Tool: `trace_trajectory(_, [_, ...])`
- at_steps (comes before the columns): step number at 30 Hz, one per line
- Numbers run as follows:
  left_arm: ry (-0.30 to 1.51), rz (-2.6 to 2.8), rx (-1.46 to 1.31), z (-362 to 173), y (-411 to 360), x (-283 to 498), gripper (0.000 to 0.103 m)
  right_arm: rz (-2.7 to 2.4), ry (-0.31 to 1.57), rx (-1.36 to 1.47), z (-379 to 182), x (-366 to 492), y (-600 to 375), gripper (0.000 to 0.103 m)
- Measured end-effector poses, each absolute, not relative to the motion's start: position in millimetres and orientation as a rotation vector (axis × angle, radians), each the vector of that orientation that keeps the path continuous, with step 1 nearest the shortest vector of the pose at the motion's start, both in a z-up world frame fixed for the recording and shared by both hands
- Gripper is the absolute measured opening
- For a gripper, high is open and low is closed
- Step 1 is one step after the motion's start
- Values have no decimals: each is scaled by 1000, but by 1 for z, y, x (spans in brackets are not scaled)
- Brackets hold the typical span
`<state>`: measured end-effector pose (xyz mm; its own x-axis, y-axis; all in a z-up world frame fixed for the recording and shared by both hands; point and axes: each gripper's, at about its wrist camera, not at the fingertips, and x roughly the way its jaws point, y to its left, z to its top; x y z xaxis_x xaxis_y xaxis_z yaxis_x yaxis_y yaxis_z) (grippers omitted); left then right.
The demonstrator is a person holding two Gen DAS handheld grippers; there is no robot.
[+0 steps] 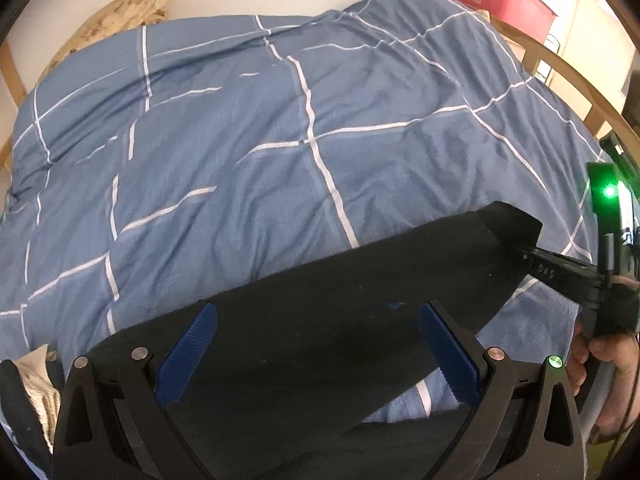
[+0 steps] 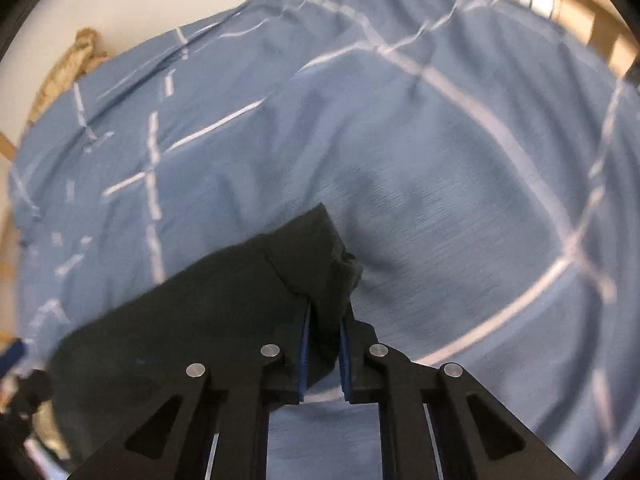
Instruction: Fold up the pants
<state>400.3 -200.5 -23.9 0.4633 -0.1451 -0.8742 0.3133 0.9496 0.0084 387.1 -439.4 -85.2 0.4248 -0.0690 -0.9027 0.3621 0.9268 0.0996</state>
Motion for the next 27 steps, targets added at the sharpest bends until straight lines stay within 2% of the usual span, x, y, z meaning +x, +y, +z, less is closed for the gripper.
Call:
trace_trajectory(4, [1056, -285, 138, -33, -195, 396, 102, -305, 1154, 245, -102, 390, -437, 13])
trace_trajectory(5, [1055, -287, 138, -35, -193, 395, 102, -311, 1150, 224, -103, 389, -434, 18])
trace_trajectory(6, [1051, -288, 142, -35, -191, 393, 102, -316, 1144, 189, -101, 387, -430, 32])
trace_trajectory(7, [1038, -282, 153, -36, -187, 390, 102, -345, 1135, 136, -96, 385, -426, 40])
trace_trajectory(8, [1030, -276, 159, -35, -184, 388, 102, -368, 1121, 105, -91, 381, -424, 54])
trace_trajectory(9, [1019, -274, 163, -34, -180, 384, 102, -387, 1097, 69, -83, 376, -421, 60])
trace_trajectory(17, [913, -298, 129, 1, -120, 341, 102, -250, 945, 28, -8, 328, -365, 61])
trace_trajectory(20, [850, -262, 127, 19, -85, 311, 102, -191, 856, 12, 17, 301, -333, 71])
trace_trajectory(27, [726, -191, 181, 30, -21, 221, 103, -110, 669, -18, 34, 224, -267, 71])
